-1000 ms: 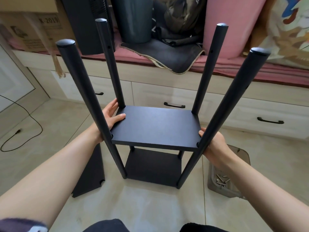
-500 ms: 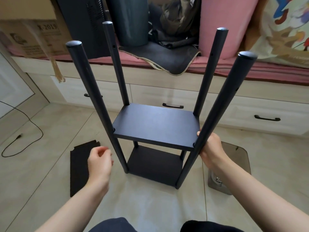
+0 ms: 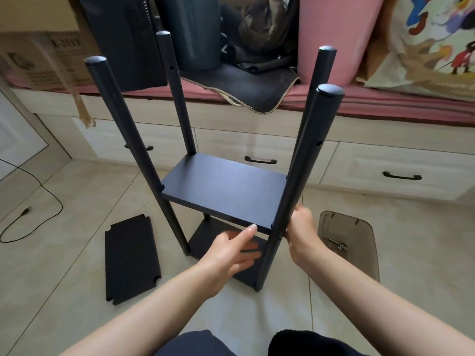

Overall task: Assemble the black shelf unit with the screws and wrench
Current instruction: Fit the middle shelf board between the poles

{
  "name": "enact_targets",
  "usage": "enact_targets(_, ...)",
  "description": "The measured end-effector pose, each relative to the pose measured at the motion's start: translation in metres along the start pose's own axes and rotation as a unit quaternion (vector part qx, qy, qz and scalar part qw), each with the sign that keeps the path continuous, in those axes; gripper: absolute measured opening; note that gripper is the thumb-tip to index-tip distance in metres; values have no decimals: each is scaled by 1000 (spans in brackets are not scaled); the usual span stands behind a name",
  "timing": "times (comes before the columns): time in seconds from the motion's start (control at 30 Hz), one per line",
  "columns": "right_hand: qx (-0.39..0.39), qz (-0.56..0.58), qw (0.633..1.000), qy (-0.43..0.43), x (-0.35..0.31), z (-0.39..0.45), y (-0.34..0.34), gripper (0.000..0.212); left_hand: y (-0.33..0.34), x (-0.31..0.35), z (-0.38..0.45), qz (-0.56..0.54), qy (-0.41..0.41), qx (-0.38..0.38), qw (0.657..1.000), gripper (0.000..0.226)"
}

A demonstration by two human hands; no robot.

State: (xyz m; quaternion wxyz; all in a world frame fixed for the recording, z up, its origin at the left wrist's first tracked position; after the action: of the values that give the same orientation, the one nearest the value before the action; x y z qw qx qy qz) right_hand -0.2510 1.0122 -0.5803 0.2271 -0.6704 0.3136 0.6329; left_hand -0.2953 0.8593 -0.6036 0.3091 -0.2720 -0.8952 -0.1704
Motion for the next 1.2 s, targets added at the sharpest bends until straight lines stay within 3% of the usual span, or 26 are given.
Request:
enact_targets(0.07, 1, -15, 1000, 15, 2, -2, 1, 18, 9, 5, 1, 3, 16, -27, 1000, 43)
enact_targets(0.27, 35, -52, 998, 22, 4, -5, 2, 14, 10, 15, 5, 47, 29, 30, 998, 38)
enact_targets(0.43, 57, -81, 994, 41, 10, -9, 13, 19, -8, 32, 6, 97, 23, -19, 995, 36)
enact_targets(0.6, 20, -104, 992, 69, 5, -8, 6, 9, -22, 39, 4, 109, 46, -26, 993, 35)
enact_targets(0.67, 2, -100, 992, 73, 3, -9, 0, 10, -26, 35, 4, 52, 94, 29, 994, 54)
enact_targets(0.73, -3, -95, 992, 80, 2, -9, -3, 10, -32, 27, 0, 6, 158, 75, 985, 95)
enact_targets(0.8, -5, -88, 992, 88, 3, -8, -3, 10, -30, 19, -4, 30, 203, 38, 978, 109)
enact_targets(0.87, -7, -80, 992, 93, 4, -8, -4, 9, -21, 13, -6, 121, 224, -12, 967, 104)
enact_targets(0.93, -8, -72, 993, 94, 4, -8, -4, 9, -14, 11, -4, 169, 246, -7, 954, 90)
enact_targets(1.2, -26, -57, 993, 96, 6, -7, -5, 12, -2, 18, 11, 149, 314, 29, 937, 75)
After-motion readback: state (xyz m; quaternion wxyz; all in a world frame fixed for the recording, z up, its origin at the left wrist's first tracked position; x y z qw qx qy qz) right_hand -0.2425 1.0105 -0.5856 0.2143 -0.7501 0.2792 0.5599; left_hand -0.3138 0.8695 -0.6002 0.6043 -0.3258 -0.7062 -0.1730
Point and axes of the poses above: each hand's wrist, its own z-axis towards the middle knuckle, its own y-axis out of the palm, x = y × z, the point moved 5 cm from there along z, towards the middle knuckle, and after that the axes turned 13 degrees about -y, right-handed, at the moved point
